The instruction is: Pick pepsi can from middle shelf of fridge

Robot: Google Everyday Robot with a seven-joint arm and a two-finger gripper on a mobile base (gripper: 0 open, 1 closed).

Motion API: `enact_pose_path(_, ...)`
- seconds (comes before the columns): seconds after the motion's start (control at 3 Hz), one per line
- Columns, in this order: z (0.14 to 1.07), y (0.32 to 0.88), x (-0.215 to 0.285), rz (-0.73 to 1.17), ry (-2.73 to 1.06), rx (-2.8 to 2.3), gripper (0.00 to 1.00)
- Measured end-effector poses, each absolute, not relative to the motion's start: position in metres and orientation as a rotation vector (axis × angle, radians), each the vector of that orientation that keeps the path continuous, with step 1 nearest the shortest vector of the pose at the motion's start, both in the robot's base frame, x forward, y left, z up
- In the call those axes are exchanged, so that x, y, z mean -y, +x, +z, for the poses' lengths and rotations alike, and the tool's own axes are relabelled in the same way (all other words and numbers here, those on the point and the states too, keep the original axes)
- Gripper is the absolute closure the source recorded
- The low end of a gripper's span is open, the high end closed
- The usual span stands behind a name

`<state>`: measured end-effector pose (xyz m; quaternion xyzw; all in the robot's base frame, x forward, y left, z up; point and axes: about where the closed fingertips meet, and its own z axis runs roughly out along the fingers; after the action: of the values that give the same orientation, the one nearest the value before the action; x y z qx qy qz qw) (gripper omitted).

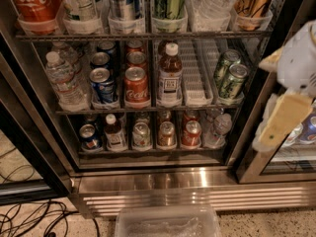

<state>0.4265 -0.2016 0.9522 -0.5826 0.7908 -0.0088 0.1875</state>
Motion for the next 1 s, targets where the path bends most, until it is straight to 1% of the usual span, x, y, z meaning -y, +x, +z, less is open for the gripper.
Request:
enact_pose_path(0.33, 0.925, 0.400, 0.158, 0.083, -1.548, -2.172, 0.00)
enact_pose_path(0.67, 0.884, 0.386, 0.104, 0.185, -1.544, -2.100, 0.00)
enact_pose_path(1.0, 0.853, 0.371, 0.052, 0.297, -1.625, -1.999, 0.00)
